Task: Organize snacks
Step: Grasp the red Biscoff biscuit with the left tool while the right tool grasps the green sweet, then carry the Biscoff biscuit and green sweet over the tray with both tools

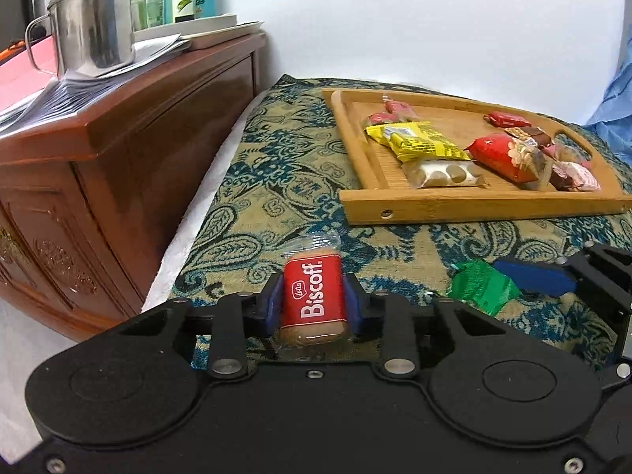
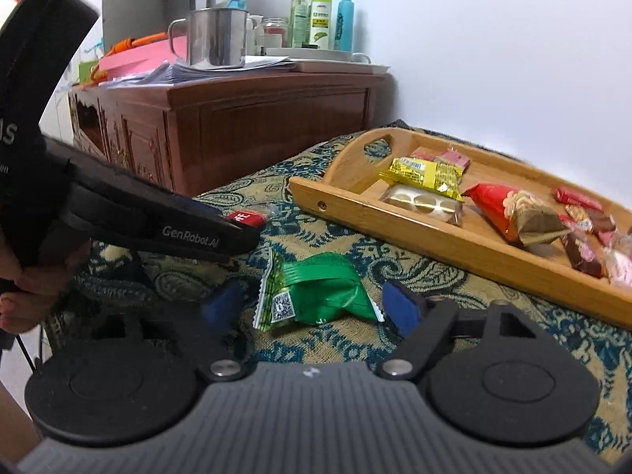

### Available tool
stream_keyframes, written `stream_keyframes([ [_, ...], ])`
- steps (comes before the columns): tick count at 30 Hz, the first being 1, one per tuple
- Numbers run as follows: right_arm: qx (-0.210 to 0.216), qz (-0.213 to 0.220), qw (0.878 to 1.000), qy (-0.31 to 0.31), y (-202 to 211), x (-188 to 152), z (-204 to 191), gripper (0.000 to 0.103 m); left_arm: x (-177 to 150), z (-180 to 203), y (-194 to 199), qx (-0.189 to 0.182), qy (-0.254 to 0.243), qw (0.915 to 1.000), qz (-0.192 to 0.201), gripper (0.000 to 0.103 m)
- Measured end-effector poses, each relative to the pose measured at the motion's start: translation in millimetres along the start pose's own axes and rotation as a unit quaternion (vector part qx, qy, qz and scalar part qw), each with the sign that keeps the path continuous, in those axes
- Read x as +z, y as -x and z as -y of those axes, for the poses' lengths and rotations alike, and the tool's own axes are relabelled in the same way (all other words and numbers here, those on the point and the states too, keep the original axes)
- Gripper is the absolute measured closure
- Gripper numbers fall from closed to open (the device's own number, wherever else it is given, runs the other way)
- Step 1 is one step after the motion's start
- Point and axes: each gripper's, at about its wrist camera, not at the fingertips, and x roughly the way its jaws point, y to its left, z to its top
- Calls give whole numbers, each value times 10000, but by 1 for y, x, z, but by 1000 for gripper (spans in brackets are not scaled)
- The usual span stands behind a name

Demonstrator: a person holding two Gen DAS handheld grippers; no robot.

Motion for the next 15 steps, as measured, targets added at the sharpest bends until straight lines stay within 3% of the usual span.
stream_keyframes([
  [3, -60, 61, 10000, -27, 4, -1, 1, 46, -1, 2, 3, -92, -36, 9999, 33, 72],
  [6, -93, 94, 9998, -120, 6, -1, 3, 51, -1, 7, 7, -139, -119, 9998, 76, 72],
  [15, -276, 331, 9985, -344, 24, -4, 16, 55, 6, 20, 18, -304, -101, 9993, 214, 72],
])
